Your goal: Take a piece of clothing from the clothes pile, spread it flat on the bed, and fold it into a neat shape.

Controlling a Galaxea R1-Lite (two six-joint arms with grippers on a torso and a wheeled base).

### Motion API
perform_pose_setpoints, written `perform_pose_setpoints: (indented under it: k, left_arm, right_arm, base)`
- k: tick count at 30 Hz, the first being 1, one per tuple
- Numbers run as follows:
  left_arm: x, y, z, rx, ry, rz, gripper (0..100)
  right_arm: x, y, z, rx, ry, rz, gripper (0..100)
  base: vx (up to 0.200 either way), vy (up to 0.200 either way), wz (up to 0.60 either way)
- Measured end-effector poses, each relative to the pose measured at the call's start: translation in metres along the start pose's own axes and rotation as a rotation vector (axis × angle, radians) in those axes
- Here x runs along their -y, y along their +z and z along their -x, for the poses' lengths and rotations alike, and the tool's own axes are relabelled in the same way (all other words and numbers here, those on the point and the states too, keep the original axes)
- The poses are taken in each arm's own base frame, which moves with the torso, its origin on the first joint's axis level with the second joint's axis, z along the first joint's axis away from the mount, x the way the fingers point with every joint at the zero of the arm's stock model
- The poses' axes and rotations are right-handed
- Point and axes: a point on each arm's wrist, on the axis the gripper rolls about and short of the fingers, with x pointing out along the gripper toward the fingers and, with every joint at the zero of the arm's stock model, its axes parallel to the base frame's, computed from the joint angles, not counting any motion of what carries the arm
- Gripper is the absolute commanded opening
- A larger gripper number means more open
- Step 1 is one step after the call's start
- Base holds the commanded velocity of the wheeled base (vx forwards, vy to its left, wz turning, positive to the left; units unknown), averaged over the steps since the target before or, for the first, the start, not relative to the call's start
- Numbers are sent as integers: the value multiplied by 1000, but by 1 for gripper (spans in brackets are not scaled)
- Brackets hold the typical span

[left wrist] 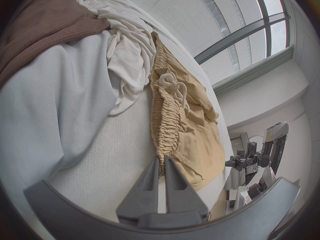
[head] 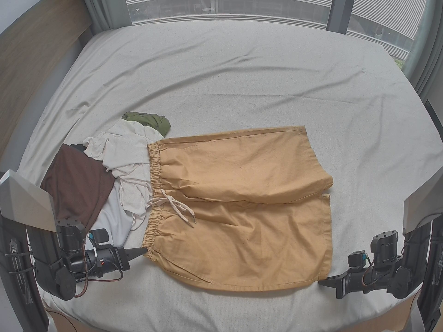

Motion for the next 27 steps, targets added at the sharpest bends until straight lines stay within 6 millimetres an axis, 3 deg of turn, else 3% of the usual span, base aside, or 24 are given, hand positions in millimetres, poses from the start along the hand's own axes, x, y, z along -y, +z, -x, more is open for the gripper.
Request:
perform_pose_setpoints:
  k: [3, 4, 18, 19, 27]
  left_arm:
    - [0, -2, 1, -7, 1, -23, 0]
    - [0, -2, 1, -9, 1, -28, 0]
    - [-1, -3, 2, -10, 5, -29, 0]
    - [-1, -3, 2, -10, 5, -29, 0]
    - [-1, -2, 2, -9, 4, -30, 0]
  right_arm:
    - [0, 0, 0, 0, -1, 1, 0]
    - [0, 0, 0, 0, -1, 2, 100]
    - [2, 6, 1, 55, -6, 28, 100]
    - [2, 6, 1, 62, -6, 33, 0]
    - [4, 4, -2, 53, -11, 28, 0]
  base:
    - [0, 0, 0]
    - [0, 0, 0]
    - [0, 0, 0]
    - [0, 0, 0]
    - [0, 0, 0]
